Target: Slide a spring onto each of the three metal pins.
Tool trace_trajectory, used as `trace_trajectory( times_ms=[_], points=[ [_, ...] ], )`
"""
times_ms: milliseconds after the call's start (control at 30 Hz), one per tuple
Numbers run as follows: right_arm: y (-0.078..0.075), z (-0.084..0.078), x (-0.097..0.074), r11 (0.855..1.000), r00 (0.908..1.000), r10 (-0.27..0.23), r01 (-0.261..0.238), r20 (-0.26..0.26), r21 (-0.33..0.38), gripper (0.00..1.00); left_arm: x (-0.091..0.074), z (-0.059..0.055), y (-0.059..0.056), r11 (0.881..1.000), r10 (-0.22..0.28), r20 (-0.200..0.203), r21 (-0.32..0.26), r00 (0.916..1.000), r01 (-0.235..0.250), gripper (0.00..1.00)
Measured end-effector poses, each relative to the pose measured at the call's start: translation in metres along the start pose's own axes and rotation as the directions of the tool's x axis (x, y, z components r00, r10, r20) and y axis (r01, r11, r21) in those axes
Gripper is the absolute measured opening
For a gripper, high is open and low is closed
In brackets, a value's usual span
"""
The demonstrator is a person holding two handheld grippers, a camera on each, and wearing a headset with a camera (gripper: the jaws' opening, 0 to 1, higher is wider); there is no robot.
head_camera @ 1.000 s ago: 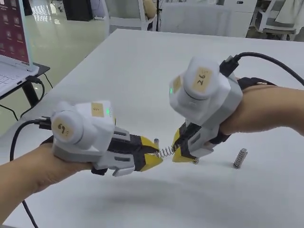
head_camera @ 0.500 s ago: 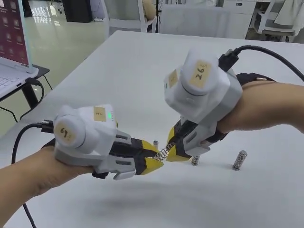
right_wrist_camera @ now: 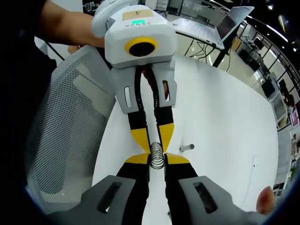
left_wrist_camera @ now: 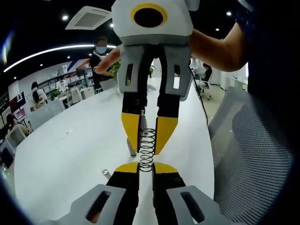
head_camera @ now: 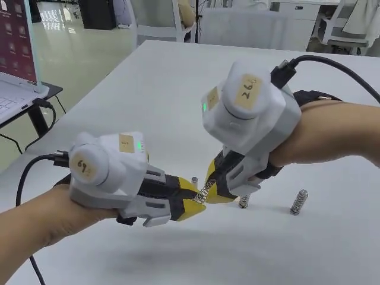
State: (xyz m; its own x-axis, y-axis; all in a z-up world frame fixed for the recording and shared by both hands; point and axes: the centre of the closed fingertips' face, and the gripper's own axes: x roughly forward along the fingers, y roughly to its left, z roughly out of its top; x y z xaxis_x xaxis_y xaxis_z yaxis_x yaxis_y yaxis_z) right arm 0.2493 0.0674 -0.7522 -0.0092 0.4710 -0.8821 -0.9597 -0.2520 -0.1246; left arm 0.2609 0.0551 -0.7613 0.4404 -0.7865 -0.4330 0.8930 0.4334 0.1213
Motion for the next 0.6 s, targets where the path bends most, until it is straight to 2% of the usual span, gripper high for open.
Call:
trace_trajectory(
  times_ms=[600],
  points=[
    [0.0008, 0.0028, 0.005, 1.0, 0.9999, 0.016, -0.016, 0.001, 0.01, 0.09, -0.001, 0.0038, 0.0005, 1.0, -0.004, 0.026, -0.023, 0.9996, 0.005, 0.02]
  ],
)
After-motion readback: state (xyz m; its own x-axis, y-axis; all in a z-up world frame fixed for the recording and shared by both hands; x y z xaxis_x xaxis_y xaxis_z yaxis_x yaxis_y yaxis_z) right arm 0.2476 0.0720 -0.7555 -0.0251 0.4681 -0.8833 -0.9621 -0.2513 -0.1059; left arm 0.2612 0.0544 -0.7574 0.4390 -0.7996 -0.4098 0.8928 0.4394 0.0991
